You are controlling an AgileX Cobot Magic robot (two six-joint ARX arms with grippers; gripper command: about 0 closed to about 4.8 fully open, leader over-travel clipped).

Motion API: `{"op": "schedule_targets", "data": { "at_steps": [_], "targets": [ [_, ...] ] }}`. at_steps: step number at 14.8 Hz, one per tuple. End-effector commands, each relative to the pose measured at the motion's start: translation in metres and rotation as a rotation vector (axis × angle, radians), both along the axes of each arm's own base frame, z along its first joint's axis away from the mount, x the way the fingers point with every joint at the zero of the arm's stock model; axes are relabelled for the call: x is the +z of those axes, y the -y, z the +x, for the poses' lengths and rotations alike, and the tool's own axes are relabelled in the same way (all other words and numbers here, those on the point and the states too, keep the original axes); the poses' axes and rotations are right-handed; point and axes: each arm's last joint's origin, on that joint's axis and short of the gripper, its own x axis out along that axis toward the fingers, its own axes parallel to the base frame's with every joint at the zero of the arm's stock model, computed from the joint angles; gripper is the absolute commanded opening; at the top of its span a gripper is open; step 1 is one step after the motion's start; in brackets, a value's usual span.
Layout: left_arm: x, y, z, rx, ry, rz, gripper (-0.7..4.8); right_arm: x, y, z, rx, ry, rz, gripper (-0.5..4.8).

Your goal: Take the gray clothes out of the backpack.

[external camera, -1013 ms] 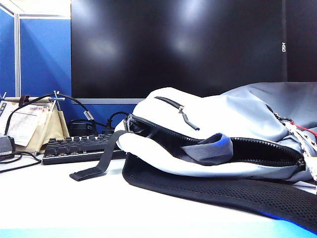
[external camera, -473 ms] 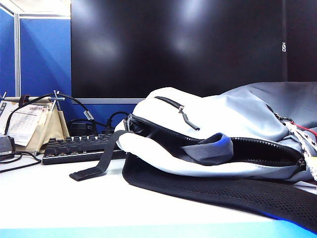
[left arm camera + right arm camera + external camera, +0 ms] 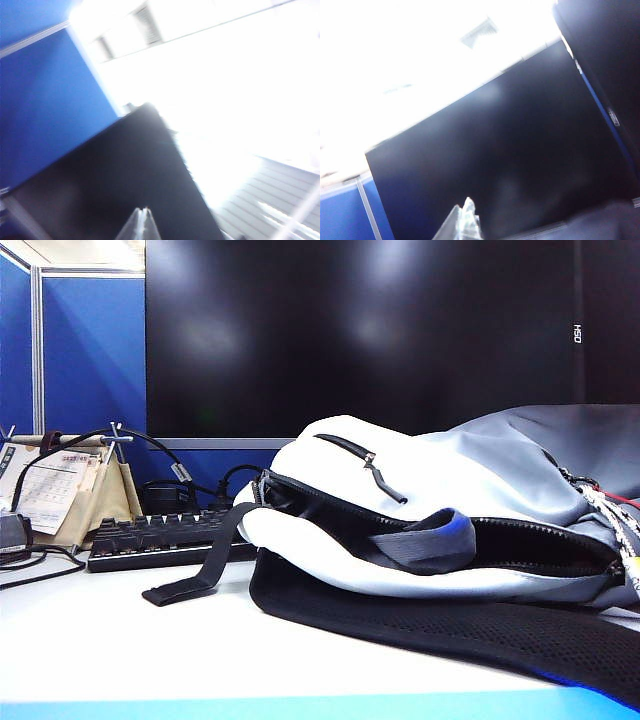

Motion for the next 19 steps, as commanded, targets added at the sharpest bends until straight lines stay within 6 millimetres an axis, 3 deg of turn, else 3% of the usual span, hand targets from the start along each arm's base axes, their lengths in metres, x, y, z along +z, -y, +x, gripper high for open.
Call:
{"op": "schedule_targets", "data": {
  "at_steps": [1,3,6,9,10,11,12,13,15,18,19],
  "targets": [
    [0.032,0.005,-0.014,0.007,0.116,0.237,-0.03,0.039,-0.002,0.005,0.042,0.022,-0.025,-0.05],
    [0.046,0.007,-0.013,0.023,0.069,0.364,-0.05,0.061,-0.007,0.024,0.139,-0.034,-0.096,-0.05],
    [0.062,0.010,-0.002,-0.008,0.036,0.593,-0.05,0.092,-0.024,0.079,0.369,-0.142,-0.218,-0.05],
    [0.066,0.011,0.025,-0.049,-0.051,0.788,-0.05,0.104,-0.081,0.145,0.525,-0.196,-0.380,-0.05],
    [0.062,0.011,0.034,-0.053,-0.089,0.831,-0.05,0.098,-0.108,0.163,0.575,-0.222,-0.456,0.08],
    [0.057,0.012,0.041,-0.074,-0.129,0.847,-0.05,0.087,-0.133,0.179,0.599,-0.262,-0.530,1.18],
    [0.052,0.013,0.048,-0.115,-0.166,0.847,-0.05,0.070,-0.152,0.194,0.573,-0.348,-0.591,3.29],
    [0.048,0.017,0.052,-0.177,-0.176,0.861,-0.04,0.050,-0.166,0.202,0.512,-0.446,-0.651,4.04],
    [0.041,0.025,0.057,-0.284,-0.182,0.916,-0.04,0.014,-0.172,0.212,0.382,-0.647,-0.745,4.33],
    [0.031,0.042,0.064,-0.356,-0.161,1.031,-0.04,-0.015,-0.177,0.223,0.352,-0.729,-0.838,4.30],
    [0.028,0.047,0.067,-0.379,-0.165,1.044,-0.04,-0.024,-0.178,0.226,0.336,-0.757,-0.849,3.58]
  ]
}}
